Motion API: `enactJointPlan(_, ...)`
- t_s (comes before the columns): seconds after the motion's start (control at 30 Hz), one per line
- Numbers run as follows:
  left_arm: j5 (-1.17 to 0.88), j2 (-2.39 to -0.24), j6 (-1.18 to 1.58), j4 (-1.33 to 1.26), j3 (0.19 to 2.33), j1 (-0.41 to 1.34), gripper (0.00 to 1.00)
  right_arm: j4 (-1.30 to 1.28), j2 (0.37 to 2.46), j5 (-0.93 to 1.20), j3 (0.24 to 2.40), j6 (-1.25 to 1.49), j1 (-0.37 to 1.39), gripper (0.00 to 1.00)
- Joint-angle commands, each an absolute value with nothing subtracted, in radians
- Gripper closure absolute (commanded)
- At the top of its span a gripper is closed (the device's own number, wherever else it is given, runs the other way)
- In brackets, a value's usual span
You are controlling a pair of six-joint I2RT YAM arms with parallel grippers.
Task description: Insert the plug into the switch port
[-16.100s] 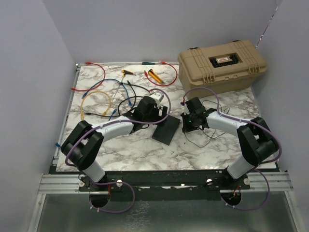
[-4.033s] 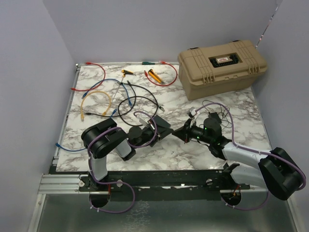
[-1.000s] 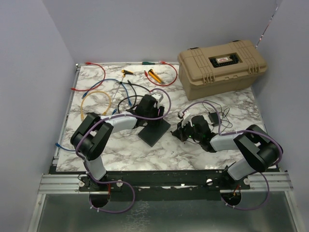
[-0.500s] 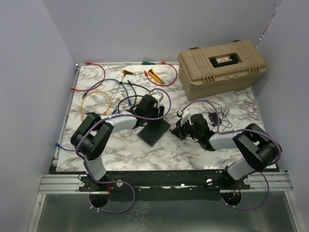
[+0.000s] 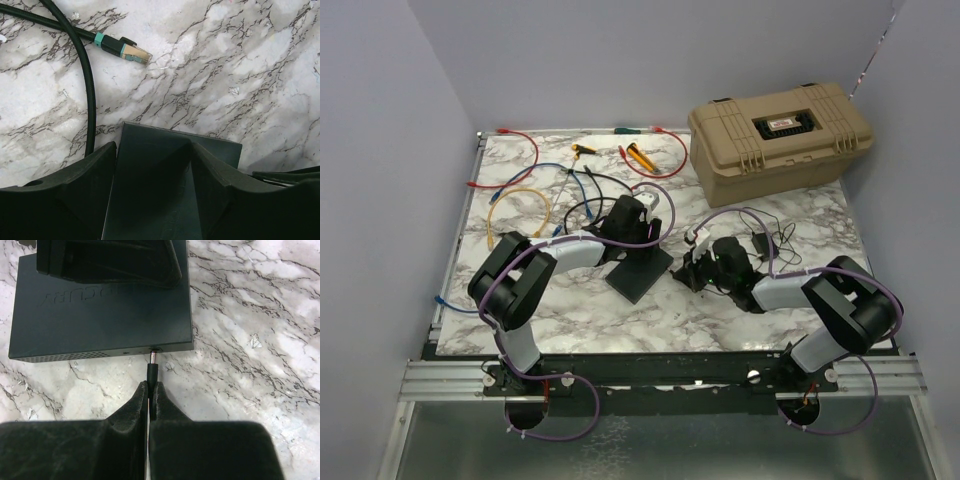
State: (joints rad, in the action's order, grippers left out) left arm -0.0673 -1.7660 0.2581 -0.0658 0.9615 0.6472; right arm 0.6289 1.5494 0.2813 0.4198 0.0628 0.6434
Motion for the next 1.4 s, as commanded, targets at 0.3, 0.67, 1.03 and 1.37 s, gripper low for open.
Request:
enactJointPlan(0.3,-0.048,-1.820,0.223,0.051,0.936,0.640,0.38,0.595,1.550,0.247,0.440,0.061,0.658,0.99)
enactJointPlan(0.67,-0.047,-1.816,0.222,0.051,0.934,0.638,0.38,0.616,1.558,0.239,0.450,0.061,0.657,0.99)
enactJointPlan(1.03,-0.050,-1.816,0.222,0.051,0.934,0.638,0.38,0.608,1.578,0.272,0.467,0.061,0.659,0.99)
enactJointPlan(1.37,-0.064,-1.807,0.231,0.051,0.925,0.638,0.38,0.601,1.586,0.261,0.491,0.044,0.659,0.99)
